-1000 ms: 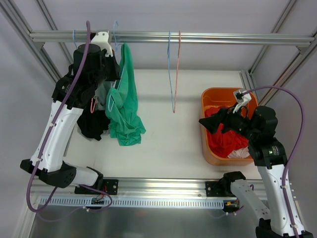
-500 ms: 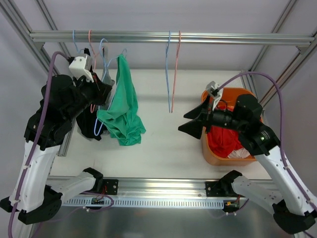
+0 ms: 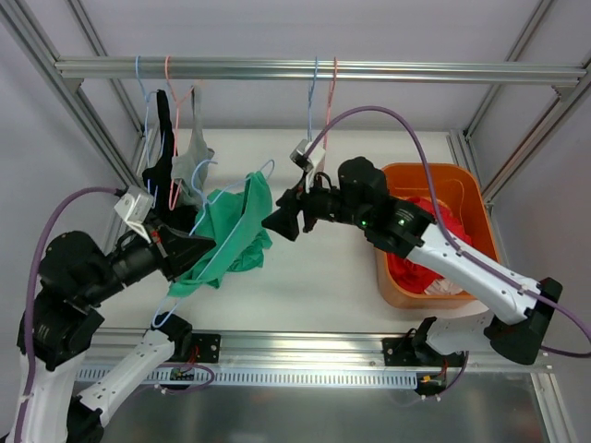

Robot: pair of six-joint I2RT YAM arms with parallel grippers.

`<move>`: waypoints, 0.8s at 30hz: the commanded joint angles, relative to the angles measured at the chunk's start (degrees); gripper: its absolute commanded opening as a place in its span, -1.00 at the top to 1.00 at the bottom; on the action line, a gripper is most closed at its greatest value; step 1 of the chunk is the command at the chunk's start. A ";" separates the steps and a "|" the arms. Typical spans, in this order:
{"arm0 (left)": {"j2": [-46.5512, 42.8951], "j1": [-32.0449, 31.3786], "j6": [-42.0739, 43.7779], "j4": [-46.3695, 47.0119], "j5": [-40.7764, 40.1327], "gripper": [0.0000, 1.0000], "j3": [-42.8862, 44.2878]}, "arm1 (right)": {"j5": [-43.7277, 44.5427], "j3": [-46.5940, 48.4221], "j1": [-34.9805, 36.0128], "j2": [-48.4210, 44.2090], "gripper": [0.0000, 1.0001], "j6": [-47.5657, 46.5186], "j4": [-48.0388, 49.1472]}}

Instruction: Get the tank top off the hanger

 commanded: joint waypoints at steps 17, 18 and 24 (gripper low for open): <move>-4.30 0.05 -4.01 1.74 9.60 1.00 -1.84 | 13.73 4.64 0.85 2.71 0.99 -4.59 3.90; -4.30 0.05 -3.92 1.39 9.59 1.00 -1.67 | 15.56 4.90 0.68 2.62 0.99 -4.94 3.21; -5.17 0.05 -3.39 -1.16 11.17 1.00 -1.49 | 23.49 10.95 -2.56 4.89 0.99 -6.88 -2.58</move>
